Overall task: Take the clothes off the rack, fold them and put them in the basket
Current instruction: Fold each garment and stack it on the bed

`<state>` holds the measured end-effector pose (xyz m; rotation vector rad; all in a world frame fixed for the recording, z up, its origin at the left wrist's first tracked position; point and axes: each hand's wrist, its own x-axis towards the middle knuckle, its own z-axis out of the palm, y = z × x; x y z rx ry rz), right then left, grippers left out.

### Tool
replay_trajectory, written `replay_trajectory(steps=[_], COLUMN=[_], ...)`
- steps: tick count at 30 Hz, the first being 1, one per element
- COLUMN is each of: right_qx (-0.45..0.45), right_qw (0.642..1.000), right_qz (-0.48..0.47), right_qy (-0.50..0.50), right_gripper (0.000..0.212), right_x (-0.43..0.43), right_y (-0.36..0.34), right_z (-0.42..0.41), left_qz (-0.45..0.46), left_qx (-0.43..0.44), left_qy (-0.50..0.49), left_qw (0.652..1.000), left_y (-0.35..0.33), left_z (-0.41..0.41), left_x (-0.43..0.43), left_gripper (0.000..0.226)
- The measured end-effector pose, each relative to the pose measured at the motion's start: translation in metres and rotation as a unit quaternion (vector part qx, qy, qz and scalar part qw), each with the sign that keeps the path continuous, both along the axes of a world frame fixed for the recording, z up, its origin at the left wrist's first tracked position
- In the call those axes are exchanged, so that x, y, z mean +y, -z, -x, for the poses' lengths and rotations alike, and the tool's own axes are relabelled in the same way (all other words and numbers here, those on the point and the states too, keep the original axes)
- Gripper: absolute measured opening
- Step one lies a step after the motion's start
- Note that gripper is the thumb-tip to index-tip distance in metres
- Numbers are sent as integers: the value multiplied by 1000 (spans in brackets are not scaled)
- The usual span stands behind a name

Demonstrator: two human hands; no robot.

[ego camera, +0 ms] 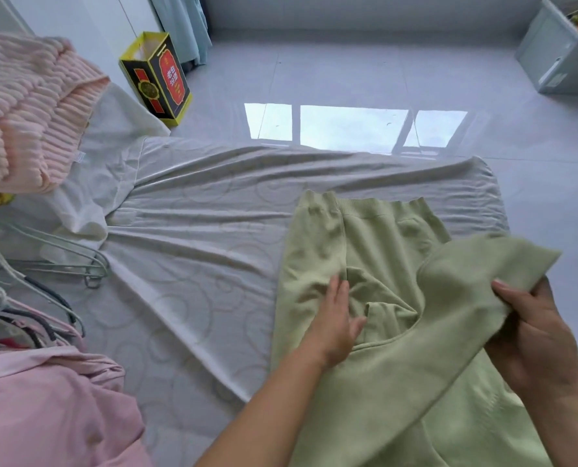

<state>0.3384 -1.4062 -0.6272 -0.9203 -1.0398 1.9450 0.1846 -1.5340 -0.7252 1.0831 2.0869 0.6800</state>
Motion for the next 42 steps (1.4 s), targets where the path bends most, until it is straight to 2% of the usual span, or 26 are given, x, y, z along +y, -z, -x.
replay_trajectory(steps=[2,3,5,8,10,12,14,15,16,17,18,20,22,25,27,29,30,31,33,35,36,38,39,40,41,42], right_qx=[-12,-14,-15,-8,-30,-48,-69,-106,-170,-252,-336,-426,-449,-495,-501,-522,-529,-533,-542,-556,-557,-548,-534,-519,-501,-491], right_qw=[1000,1000,999,995,991,986,983,975,957,921,872,789,752,667,638,626,629,635,627,602,602,612,621,637,658,680], right_qz=[-13,-20,-35,-68,-97,-135,-172,-190,-211,-239,-268,-321,-371,-487,-513,-515,-505,-498,-492,-494,-490,-491,-501,-502,-506,-501], right_qy=[7,14,33,68,89,87,17,-38,-106,-176,-237,-305,-308,-272,-280,-267,-262,-256,-266,-291,-295,-289,-279,-271,-244,-215], right_gripper=[39,36,45,37,45,63,69,68,69,67,65,59,54,57,61,59,59,59,60,57,56,63,66,66,65,65], right_x=[-1,-2,-4,-6,-5,-3,2,4,5,3,-2,-21,-47,-82,-99,-110,-114,-116,-118,-116,-115,-110,-109,-108,-109,-110], right_y=[-1,-4,-13,-25,-32,-34,-28,-19,-7,9,26,60,88,121,135,139,138,137,140,147,147,146,143,139,135,131], right_z=[-2,-1,2,16,38,73,119,139,155,165,167,153,125,83,63,51,48,46,44,46,46,45,43,37,27,13], left_qz=[-112,-134,-99,-41,-45,-48,-62,-76,-90,-99,-107,-115,-122,-89,-71,-65,-58,-56,-32,-8,-14,-25,-53,-43,2,56], left_qx=[24,6,-65,-159,-182,-239,-384,-471,-563,-636,-679,-714,-724,-675,-620,-535,-499,-480,-486,-423,-365,-124,-1,55,28,-42], left_qy=[-19,-34,-12,39,-9,-66,-131,-184,-244,-289,-320,-354,-364,-361,-352,-345,-346,-349,-357,-327,-332,-371,-351,-339,-338,-343], left_qw=[993,990,993,986,982,968,912,860,784,708,652,593,573,637,697,768,792,803,797,845,870,920,935,938,941,937], left_y=[-1,0,4,-11,-28,-38,-33,-27,-17,-8,-4,1,3,11,11,12,12,15,22,25,25,26,25,23,21,21], left_z=[-7,-11,-23,-40,-46,-43,-32,-25,-20,-17,-17,-19,-21,-24,-25,-26,-27,-29,-36,-48,-51,-49,-47,-44,-40,-36], left_x=[-32,-50,-89,-122,-125,-125,-124,-124,-126,-128,-129,-128,-129,-137,-147,-163,-171,-182,-196,-201,-199,-187,-185,-183,-180,-175], left_gripper=[78,77,80,70,77,86,85,88,91,90,86,83,82,80,76,78,78,76,73,69,56,25,26,37,50,54])
